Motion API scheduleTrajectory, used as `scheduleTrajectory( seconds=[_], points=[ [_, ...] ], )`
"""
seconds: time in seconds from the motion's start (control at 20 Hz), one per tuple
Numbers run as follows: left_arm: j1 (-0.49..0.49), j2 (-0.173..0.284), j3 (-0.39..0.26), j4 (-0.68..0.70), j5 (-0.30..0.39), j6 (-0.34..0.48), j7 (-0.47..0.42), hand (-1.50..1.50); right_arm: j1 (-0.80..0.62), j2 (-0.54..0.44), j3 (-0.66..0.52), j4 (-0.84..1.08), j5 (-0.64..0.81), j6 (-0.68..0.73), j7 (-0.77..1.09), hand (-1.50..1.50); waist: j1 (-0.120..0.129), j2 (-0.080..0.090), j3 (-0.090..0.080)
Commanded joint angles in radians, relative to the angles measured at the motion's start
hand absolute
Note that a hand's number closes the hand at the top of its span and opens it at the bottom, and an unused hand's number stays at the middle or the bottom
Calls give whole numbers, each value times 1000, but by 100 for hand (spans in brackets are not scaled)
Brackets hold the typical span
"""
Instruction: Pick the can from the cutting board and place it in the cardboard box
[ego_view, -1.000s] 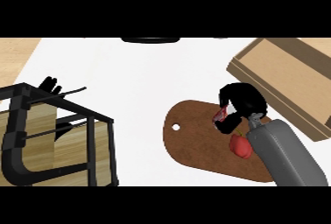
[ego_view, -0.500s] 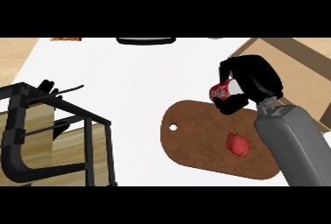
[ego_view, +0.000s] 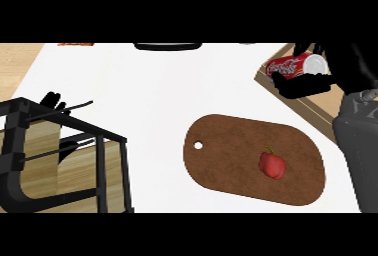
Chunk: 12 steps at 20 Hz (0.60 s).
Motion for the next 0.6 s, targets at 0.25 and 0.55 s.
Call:
scheduleTrajectory(
  seconds=[0.25,0.55],
  points=[
    [-3,12,55,61,46,-42,14,0,-26,-121,-151,170,-1,-55,-115,150,9,8,-7],
    [-8,-13,35,50,10,-25,1,0,-119,-182,-192,432,12,-124,-260,150,21,10,-7]
  ],
)
